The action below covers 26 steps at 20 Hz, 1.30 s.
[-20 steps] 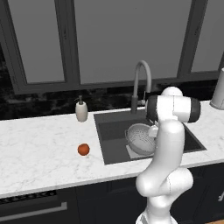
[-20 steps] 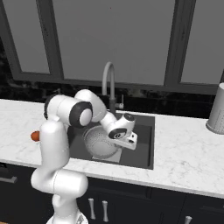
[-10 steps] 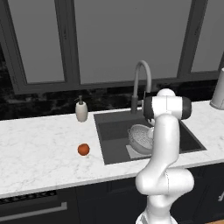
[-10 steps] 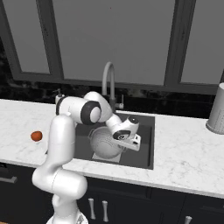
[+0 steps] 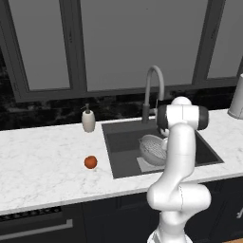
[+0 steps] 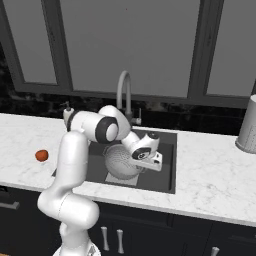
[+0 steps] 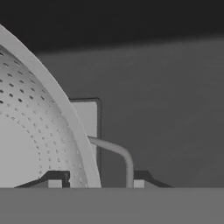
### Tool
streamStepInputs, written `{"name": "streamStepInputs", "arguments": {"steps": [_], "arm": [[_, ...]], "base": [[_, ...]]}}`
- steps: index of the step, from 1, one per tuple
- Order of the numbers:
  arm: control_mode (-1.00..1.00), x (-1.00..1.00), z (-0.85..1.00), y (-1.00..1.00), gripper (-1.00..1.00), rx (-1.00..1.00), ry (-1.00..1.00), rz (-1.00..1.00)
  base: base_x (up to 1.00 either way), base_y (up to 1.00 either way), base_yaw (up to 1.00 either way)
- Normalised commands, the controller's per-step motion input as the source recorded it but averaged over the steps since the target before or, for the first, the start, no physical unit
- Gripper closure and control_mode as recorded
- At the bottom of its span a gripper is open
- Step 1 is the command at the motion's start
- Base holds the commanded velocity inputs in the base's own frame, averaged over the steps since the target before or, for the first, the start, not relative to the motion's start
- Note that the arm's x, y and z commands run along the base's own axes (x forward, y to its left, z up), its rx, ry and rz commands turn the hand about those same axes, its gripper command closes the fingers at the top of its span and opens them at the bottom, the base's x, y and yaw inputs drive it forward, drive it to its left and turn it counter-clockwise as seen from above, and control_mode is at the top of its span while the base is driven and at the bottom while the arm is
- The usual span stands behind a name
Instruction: Put the colander in the sink, put the orange in the colander, and turn on the sink faucet and pour water over the colander.
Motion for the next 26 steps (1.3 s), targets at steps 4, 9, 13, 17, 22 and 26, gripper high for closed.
{"name": "streamStepInputs", "arguments": {"steps": [4, 9, 13, 17, 22, 26], "arm": [[-1.0, -0.29, 0.0, 0.0, 1.0, -0.12, 0.0, 0.05], [-1.0, -0.39, 0.0, -0.22, 1.0, -0.15, 0.0, 0.07], [-1.0, -0.4, 0.0, -0.36, 1.0, -0.16, -0.03, 0.1], [-1.0, -0.22, 0.03, -0.17, 1.0, -0.11, -0.05, 0.14], [-1.0, -0.01, 0.02, -0.01, 1.0, -0.01, -0.03, 0.19], [-1.0, 0.0, 0.03, 0.0, 1.0, 0.0, 0.0, 0.2]], "base": [[0.0, 0.0, 0.0], [0.0, 0.0, 0.0], [0.0, 0.0, 0.0], [0.0, 0.0, 0.0], [0.0, 0.0, 0.0], [0.0, 0.0, 0.0]]}}
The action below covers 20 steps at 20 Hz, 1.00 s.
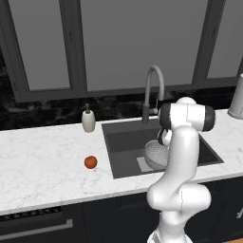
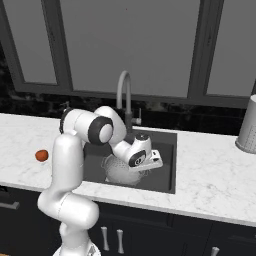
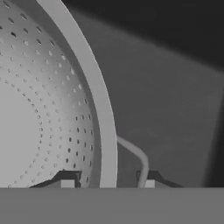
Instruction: Put the colander in the sink, put the orange in the colander, and turn on the sink faucet and pour water over the colander.
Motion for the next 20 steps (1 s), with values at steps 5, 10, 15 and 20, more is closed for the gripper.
{"name": "streamStepInputs", "arguments": {"steps": [5, 10, 15, 20], "arm": [[-1.0, -0.02, 0.17, 0.0, -1.0, 0.0, 0.0, 0.13], [-1.0, -0.15, 0.62, 0.0, -1.0, 0.0, -0.01, 0.04], [-1.0, -0.12, 0.93, 0.0, -1.0, 0.01, 0.0, 0.0], [-1.0, -0.24, 1.0, 0.01, -1.0, 0.08, 0.0, -0.05]], "base": [[0.0, 0.0, 0.0], [0.0, 0.0, 0.0], [0.0, 0.0, 0.0], [0.0, 0.0, 0.0]]}}
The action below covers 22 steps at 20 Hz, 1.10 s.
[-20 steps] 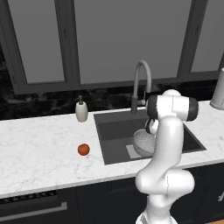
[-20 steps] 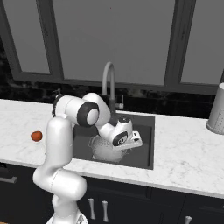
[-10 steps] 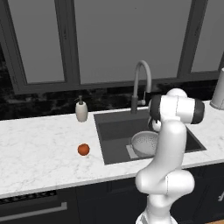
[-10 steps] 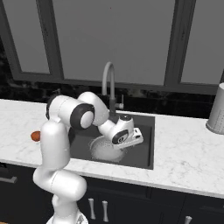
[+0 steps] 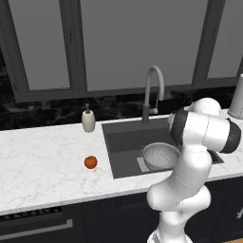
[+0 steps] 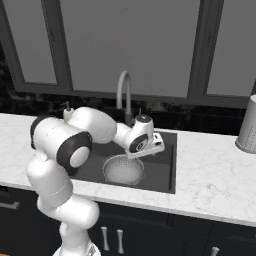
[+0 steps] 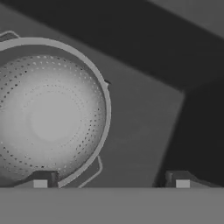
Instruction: Put the colander in the sink, put the orange in the colander, and turn on the sink faucet and pour water over the colander.
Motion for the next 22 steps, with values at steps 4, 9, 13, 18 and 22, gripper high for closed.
{"name": "streamStepInputs", "arguments": {"steps": [4, 9, 13, 18, 22], "arm": [[-1.0, -0.57, 1.0, 0.27, -1.0, 0.13, 0.0, -0.13], [-1.0, -0.72, 0.85, 0.9, -1.0, 0.06, 0.0, -0.19], [-1.0, -0.72, 0.55, 1.0, -1.0, 0.0, 0.0, -0.21], [-1.0, -0.67, 0.27, 1.0, -1.0, 0.0, 0.02, -0.21], [-1.0, -0.63, 0.11, 1.0, -1.0, 0.0, 0.04, -0.19]], "base": [[0.0, 0.0, 0.0], [0.0, 0.0, 0.0], [0.0, 0.0, 0.0], [0.0, 0.0, 0.0], [0.0, 0.0, 0.0]]}}
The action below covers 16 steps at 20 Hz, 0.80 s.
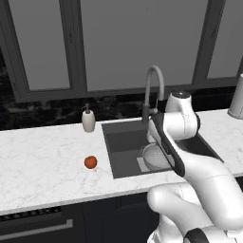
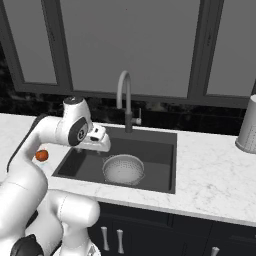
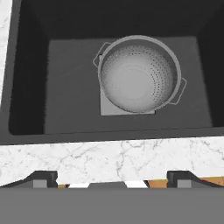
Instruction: Put the colander in the sink, put the orange in the colander, and turn on the sink faucet and pour water over the colander.
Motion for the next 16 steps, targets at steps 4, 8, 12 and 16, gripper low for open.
{"name": "streamStepInputs", "arguments": {"steps": [4, 8, 12, 16], "arm": [[-1.0, -0.37, 0.0, 1.0, -1.0, -0.03, 0.03, -0.13], [-1.0, 0.01, 0.0, 1.0, -1.0, -0.02, 0.04, -0.02], [-1.0, 0.31, 0.0, 1.0, -1.0, 0.0, 0.07, 0.0], [-1.0, 0.49, 0.0, 1.0, -1.0, 0.0, 0.11, 0.0]], "base": [[0.0, 0.0, 0.0], [0.0, 0.0, 0.0], [0.0, 0.0, 0.0], [0.0, 0.0, 0.0]]}}
